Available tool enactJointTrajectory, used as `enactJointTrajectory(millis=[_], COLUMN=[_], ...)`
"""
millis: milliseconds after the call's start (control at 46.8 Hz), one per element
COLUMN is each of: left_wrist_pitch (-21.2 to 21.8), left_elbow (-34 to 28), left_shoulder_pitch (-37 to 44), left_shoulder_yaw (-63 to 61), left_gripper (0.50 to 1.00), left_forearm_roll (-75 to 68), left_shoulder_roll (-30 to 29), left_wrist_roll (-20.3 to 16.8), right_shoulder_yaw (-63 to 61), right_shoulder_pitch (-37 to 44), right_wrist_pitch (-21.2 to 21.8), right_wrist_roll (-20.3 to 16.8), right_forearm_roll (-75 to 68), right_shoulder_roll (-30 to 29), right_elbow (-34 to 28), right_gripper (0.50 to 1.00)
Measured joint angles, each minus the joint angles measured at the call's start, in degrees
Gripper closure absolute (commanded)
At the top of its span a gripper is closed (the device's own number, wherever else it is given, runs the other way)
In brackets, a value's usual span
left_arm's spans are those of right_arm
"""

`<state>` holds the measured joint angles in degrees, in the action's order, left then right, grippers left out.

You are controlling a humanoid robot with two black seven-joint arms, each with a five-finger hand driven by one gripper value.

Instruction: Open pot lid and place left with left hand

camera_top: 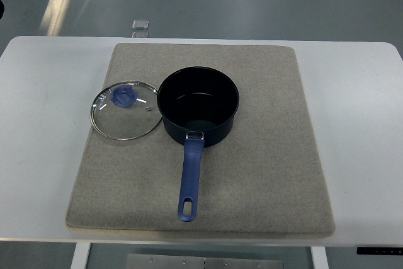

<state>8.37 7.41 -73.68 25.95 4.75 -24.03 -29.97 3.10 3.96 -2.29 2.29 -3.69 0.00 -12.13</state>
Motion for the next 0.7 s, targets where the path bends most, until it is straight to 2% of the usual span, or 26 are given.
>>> enactJointTrajectory(millis=[214,342,448,555,705], left_wrist_pitch=[-2.17,-2.63,-5.08,-9.89,-20.17], left_elbow=[0.77,0.74,1.15,1.79,1.78], left_shoulder_pitch=[2.47,2.83,4.00,7.40,10.86], left_shoulder_yaw=[-0.33,-1.67,-2.39,-4.84,-6.37], left_gripper=[0.600,0.611,0.630,0.632,0.626], left_forearm_roll=[0.62,-0.02,-0.15,-0.47,-1.20], left_shoulder_roll=[-0.99,2.82,5.65,7.07,7.46], left_wrist_roll=[0.92,0.86,0.69,-0.08,-3.61], right_shoulder_yaw=[-0.02,0.00,-0.01,-0.02,-0.02], right_shoulder_pitch=[0.00,0.00,0.00,0.00,0.00], right_wrist_pitch=[0.00,0.00,0.00,0.00,0.00], right_wrist_roll=[0.00,0.00,0.01,0.00,0.00], right_forearm_roll=[0.00,0.00,0.00,0.00,0.00], right_shoulder_roll=[0.00,0.00,0.00,0.00,0.00], right_elbow=[0.00,0.00,0.00,0.00,0.00], right_gripper=[0.585,0.585,0.585,0.585,0.585])
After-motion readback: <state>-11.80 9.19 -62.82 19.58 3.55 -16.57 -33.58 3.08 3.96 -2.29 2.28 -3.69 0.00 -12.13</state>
